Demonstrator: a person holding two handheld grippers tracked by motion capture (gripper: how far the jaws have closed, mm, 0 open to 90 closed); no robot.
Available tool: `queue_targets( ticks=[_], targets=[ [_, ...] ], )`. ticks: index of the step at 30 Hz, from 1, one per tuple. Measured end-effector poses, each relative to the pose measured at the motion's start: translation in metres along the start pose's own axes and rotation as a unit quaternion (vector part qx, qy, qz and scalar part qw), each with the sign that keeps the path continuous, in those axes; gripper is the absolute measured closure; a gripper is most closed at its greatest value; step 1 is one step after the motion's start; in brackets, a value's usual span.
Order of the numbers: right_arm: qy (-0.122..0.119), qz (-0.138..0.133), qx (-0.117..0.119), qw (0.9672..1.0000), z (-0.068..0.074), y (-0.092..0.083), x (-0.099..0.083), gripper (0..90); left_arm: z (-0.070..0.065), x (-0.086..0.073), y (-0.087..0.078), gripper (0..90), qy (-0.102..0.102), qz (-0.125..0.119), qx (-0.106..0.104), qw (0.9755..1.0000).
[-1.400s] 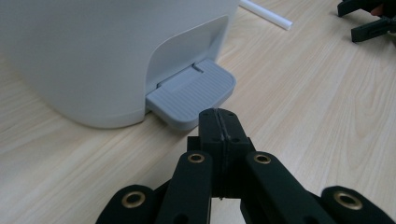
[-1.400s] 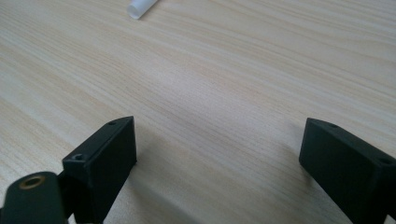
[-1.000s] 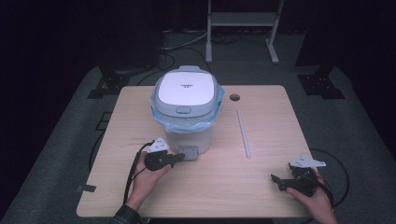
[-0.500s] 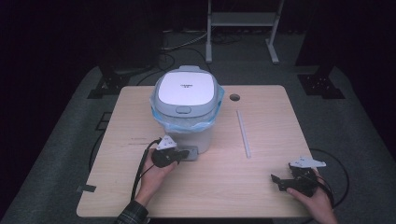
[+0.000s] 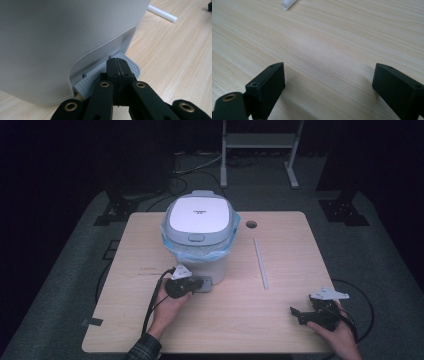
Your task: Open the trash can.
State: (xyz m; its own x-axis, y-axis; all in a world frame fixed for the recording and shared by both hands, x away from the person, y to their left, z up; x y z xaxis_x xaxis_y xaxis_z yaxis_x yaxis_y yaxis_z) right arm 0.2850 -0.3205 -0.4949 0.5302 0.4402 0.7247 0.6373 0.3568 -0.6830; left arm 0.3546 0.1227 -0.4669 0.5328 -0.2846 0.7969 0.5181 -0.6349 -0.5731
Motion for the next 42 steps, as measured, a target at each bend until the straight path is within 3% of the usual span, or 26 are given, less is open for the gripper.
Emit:
queue_targets(
  ticks=[6, 42],
  targets=[
    [0.000, 0.000, 0.000, 1.0000, 0.0000, 0.0000, 0.0000, 9.5, 0.0008, -0.0033, 0.0009, 89.7, -0.005, -0.011, -0.003, 0.9999],
    [0.000, 0.000, 0.000, 1.0000, 0.0000, -0.0001, 0.0000, 9.5, -0.0014, -0.0076, 0.0054, 89.8, -0.014, 0.001, 0.012, 0.9998]
  ],
)
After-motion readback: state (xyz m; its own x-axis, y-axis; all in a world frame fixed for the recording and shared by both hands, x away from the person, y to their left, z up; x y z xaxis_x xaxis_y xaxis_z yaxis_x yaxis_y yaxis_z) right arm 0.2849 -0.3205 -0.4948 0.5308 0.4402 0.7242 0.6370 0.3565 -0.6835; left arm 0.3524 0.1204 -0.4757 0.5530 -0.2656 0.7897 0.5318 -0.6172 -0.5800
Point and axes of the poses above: each handheld gripper's, and its own axes: y roughly forward along the jaws, x roughly out of its top, z roughly to its left, the point moved 1 cm from there along y, roughly forward along the jaws, and after that the axes turned 8 degrees about -y, right-handed, at the moved point
